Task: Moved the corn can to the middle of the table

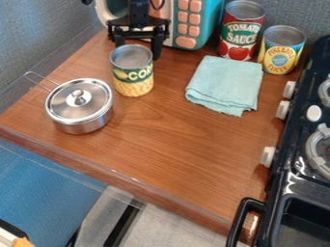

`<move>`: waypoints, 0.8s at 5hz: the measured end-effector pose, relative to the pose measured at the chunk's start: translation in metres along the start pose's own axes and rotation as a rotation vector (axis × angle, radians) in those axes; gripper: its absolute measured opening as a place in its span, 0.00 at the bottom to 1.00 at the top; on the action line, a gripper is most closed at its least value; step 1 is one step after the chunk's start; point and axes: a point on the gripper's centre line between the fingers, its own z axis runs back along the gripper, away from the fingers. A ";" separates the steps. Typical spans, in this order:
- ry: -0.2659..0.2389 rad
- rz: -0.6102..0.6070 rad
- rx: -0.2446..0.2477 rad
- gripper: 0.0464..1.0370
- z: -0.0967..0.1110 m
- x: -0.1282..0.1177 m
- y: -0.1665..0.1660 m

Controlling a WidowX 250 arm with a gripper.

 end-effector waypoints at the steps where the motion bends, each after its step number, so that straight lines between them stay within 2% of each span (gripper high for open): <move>1: -0.001 -0.002 -0.006 0.96 0.010 -0.021 -0.005; 4: 0.025 -0.111 0.007 0.96 0.018 -0.102 -0.038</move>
